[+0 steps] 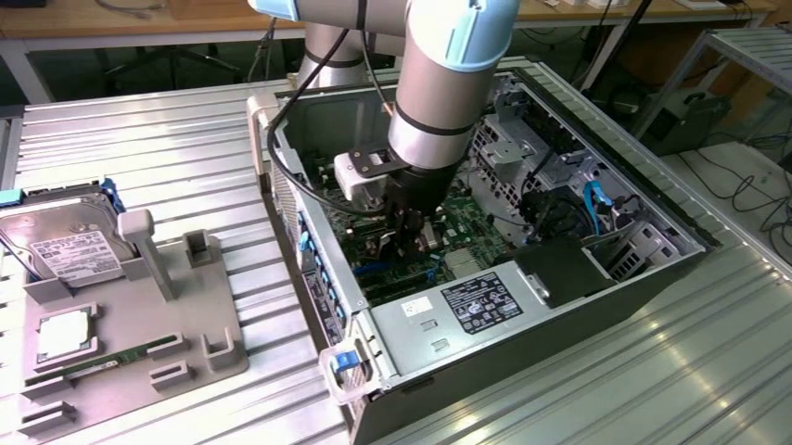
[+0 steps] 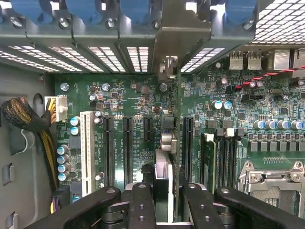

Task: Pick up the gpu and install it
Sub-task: 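Press down on the gpu until it lock into place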

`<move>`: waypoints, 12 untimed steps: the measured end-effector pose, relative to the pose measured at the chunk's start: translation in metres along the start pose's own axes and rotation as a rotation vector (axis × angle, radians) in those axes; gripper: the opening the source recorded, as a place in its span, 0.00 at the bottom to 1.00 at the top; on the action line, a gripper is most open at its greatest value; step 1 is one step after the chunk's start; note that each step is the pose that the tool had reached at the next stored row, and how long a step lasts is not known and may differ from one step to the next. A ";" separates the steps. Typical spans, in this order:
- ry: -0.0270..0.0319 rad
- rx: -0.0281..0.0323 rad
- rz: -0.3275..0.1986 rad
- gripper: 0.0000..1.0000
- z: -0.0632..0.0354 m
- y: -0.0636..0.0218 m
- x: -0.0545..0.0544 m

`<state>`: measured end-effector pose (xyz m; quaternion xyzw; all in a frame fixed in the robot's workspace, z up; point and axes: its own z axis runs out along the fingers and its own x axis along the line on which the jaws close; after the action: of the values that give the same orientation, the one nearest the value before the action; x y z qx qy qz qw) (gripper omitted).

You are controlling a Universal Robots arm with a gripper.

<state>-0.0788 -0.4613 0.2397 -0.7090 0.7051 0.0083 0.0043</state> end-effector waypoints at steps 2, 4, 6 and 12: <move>-0.0003 0.0001 0.000 0.28 0.0002 -0.0007 -0.001; -0.0001 0.0000 0.000 0.28 0.0001 -0.0017 -0.001; 0.0000 0.0000 0.000 0.28 0.0002 -0.0017 -0.001; 0.0000 0.0000 0.000 0.28 0.0011 0.0001 -0.002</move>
<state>-0.0790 -0.4591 0.2386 -0.7090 0.7051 0.0083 0.0043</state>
